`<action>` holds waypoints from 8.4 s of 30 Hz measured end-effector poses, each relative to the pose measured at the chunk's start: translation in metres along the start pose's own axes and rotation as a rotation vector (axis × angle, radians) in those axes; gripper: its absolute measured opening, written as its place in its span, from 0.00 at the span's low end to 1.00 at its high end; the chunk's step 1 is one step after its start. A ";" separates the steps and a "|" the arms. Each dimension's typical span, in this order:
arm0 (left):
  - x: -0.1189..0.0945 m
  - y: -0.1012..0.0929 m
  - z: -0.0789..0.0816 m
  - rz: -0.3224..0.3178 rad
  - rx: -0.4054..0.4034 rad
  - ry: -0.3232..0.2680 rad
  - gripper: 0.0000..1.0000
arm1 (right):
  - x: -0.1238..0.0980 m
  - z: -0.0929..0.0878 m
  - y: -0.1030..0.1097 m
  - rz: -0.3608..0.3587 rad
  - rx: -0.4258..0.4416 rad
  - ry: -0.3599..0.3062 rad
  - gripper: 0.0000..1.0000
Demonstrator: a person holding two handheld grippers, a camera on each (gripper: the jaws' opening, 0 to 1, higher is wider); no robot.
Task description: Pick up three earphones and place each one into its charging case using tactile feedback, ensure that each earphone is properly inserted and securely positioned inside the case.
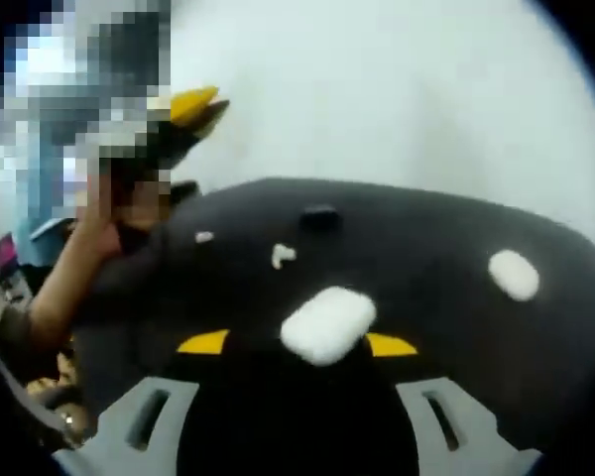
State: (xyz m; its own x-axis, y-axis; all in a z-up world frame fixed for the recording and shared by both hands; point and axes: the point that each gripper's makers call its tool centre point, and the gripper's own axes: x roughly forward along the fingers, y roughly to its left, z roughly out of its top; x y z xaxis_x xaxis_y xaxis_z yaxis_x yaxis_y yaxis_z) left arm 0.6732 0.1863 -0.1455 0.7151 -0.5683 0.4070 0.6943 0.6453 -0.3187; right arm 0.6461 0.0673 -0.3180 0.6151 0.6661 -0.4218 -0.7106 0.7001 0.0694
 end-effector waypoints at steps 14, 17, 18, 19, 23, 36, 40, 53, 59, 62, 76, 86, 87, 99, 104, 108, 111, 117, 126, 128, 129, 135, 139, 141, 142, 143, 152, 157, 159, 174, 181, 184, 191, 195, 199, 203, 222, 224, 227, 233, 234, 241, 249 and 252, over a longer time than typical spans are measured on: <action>0.000 -0.006 0.001 -0.013 -0.036 -0.007 0.14 | -0.004 0.015 0.008 0.131 -0.248 -0.099 0.29; 0.001 -0.005 -0.002 -0.014 -0.052 0.000 0.14 | -0.015 0.030 0.028 0.153 -0.450 -0.176 0.18; 0.001 -0.004 -0.003 -0.015 -0.058 0.003 0.14 | -0.017 0.033 0.032 0.150 -0.479 -0.193 0.16; 0.001 -0.004 -0.004 -0.015 -0.064 0.007 0.15 | -0.016 0.032 0.033 0.149 -0.477 -0.187 0.16; 0.001 -0.002 -0.005 -0.009 -0.065 0.012 0.15 | -0.017 0.031 0.030 0.150 -0.434 -0.183 0.18; 0.000 0.001 -0.007 -0.016 -0.058 0.021 0.14 | -0.018 0.022 0.020 0.071 -0.423 -0.172 0.27; 0.000 0.001 -0.008 -0.018 -0.059 0.025 0.14 | -0.013 0.020 -0.014 0.114 -0.008 -0.124 0.28; -0.001 0.003 -0.006 -0.003 -0.048 0.018 0.14 | -0.002 0.010 -0.026 0.208 0.194 -0.035 0.34; -0.003 0.009 -0.002 0.017 -0.056 -0.001 0.14 | -0.001 0.002 -0.003 0.156 -0.260 -0.034 0.33; -0.005 0.016 0.000 0.032 -0.076 -0.009 0.13 | -0.003 0.005 0.003 0.126 -0.388 -0.069 0.33; -0.023 -0.051 -0.091 -0.315 -0.175 0.539 0.16 | -0.018 0.010 0.030 0.032 -1.121 -0.157 0.33; -0.043 -0.058 -0.168 -0.427 0.079 0.804 0.23 | -0.031 0.003 0.036 0.212 -1.304 -0.290 0.33; -0.043 -0.057 -0.172 -0.424 0.090 0.822 0.23 | -0.032 0.003 0.038 0.218 -1.323 -0.295 0.33; -0.051 -0.052 -0.194 -0.464 0.179 0.927 0.16 | -0.030 0.001 0.036 0.287 -1.312 -0.258 0.33; -0.055 -0.059 -0.200 -0.472 0.189 0.944 0.11 | -0.031 -0.001 0.029 0.325 -1.183 -0.203 0.33; -0.048 -0.057 -0.191 -0.446 0.196 0.897 0.00 | -0.036 -0.001 0.027 0.345 -1.154 -0.223 0.29; -0.047 -0.059 -0.182 -0.463 0.183 0.857 0.01 | -0.041 -0.001 0.030 0.337 -1.156 -0.230 0.27; -0.050 -0.060 -0.183 -0.473 0.210 0.860 0.09 | -0.042 -0.005 0.032 0.368 -1.173 -0.195 0.25; -0.059 -0.064 -0.195 -0.536 0.266 0.903 0.22 | -0.046 -0.015 0.028 0.571 -0.822 -0.084 0.21; -0.060 -0.061 -0.197 -0.532 0.278 0.914 0.22 | -0.045 -0.009 0.020 0.590 -0.748 -0.111 0.20; -0.060 -0.060 -0.197 -0.531 0.281 0.916 0.22 | -0.044 -0.007 0.016 0.597 -0.704 -0.120 0.20; -0.057 -0.059 -0.195 -0.525 0.278 0.905 0.20 | -0.038 -0.002 0.010 0.643 -0.552 -0.179 0.20; -0.056 -0.060 -0.196 -0.525 0.284 0.903 0.18 | -0.032 -0.006 0.015 0.682 -0.490 -0.156 0.19; -0.056 -0.059 -0.196 -0.525 0.284 0.904 0.18 | -0.030 -0.012 0.020 0.712 -0.493 -0.126 0.18; -0.056 -0.059 -0.194 -0.524 0.284 0.903 0.18 | -0.030 -0.011 0.021 0.727 -0.484 -0.116 0.18; -0.057 -0.058 -0.191 -0.523 0.289 0.902 0.18 | -0.031 -0.013 0.020 0.747 -0.464 -0.084 0.18; -0.038 -0.062 -0.171 -0.448 0.315 0.768 0.19 | -0.036 -0.011 0.020 0.802 -0.366 -0.059 0.17; -0.033 -0.068 -0.182 -0.447 0.283 0.781 0.23 | -0.036 -0.012 0.022 0.788 -0.386 -0.084 0.17; -0.031 -0.072 -0.184 -0.450 0.259 0.781 0.22 | -0.037 -0.013 0.023 0.783 -0.410 -0.097 0.17; -0.038 -0.080 -0.188 -0.431 0.078 0.875 0.14 | -0.036 -0.014 0.026 0.748 -0.527 -0.151 0.17; -0.026 -0.080 -0.171 -0.386 -0.039 0.776 0.12 | -0.036 -0.015 0.028 0.742 -0.588 -0.178 0.17; -0.024 -0.064 -0.164 -0.334 0.048 0.754 0.15 | -0.035 -0.016 0.027 0.756 -0.531 -0.147 0.17; -0.004 -0.035 -0.089 -0.197 0.028 0.409 0.18 | -0.035 -0.015 0.020 0.765 -0.490 -0.142 0.17; -0.013 0.027 -0.013 0.065 0.046 0.105 0.13 | -0.037 -0.016 0.017 0.769 -0.470 -0.143 0.17; -0.039 0.071 0.012 0.231 -0.010 0.148 0.12 | -0.038 -0.016 0.017 0.766 -0.475 -0.149 0.17; -0.086 0.099 -0.007 0.377 0.151 0.521 0.12 | -0.040 -0.016 0.018 0.771 -0.480 -0.151 0.17; -0.136 0.077 -0.082 0.520 0.608 0.942 0.16 | -0.040 -0.013 0.022 0.759 -0.529 -0.172 0.17; -0.138 0.086 -0.087 0.565 0.608 0.946 0.15 | -0.039 -0.013 0.022 0.759 -0.535 -0.174 0.17; -0.140 0.098 -0.100 0.570 0.598 0.967 0.14 | -0.038 -0.012 0.022 0.757 -0.542 -0.178 0.17; -0.131 0.119 -0.091 0.596 0.630 0.922 0.09 | -0.036 -0.011 0.022 0.753 -0.551 -0.182 0.17; -0.131 0.120 -0.085 0.596 0.676 0.928 0.09 | -0.035 -0.011 0.022 0.753 -0.551 -0.182 0.17; -0.134 0.124 -0.062 0.532 0.697 1.028 0.10 | -0.035 -0.012 0.023 0.764 -0.544 -0.180 0.17; -0.113 0.127 -0.024 0.373 0.459 1.063 0.10 | -0.038 -0.014 0.023 0.764 -0.540 -0.181 0.17; -0.117 0.126 -0.037 0.221 0.457 1.083 0.09 | -0.039 -0.014 0.023 0.765 -0.538 -0.181 0.17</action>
State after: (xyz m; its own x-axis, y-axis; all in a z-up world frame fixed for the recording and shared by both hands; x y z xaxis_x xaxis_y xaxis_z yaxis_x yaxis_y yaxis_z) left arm 0.6802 0.3149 -0.2653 0.6648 -0.4150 -0.6211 0.6109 0.7805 0.1324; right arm 0.6015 0.0538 -0.3130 -0.0705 0.9559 -0.2852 -0.9765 -0.1245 -0.1758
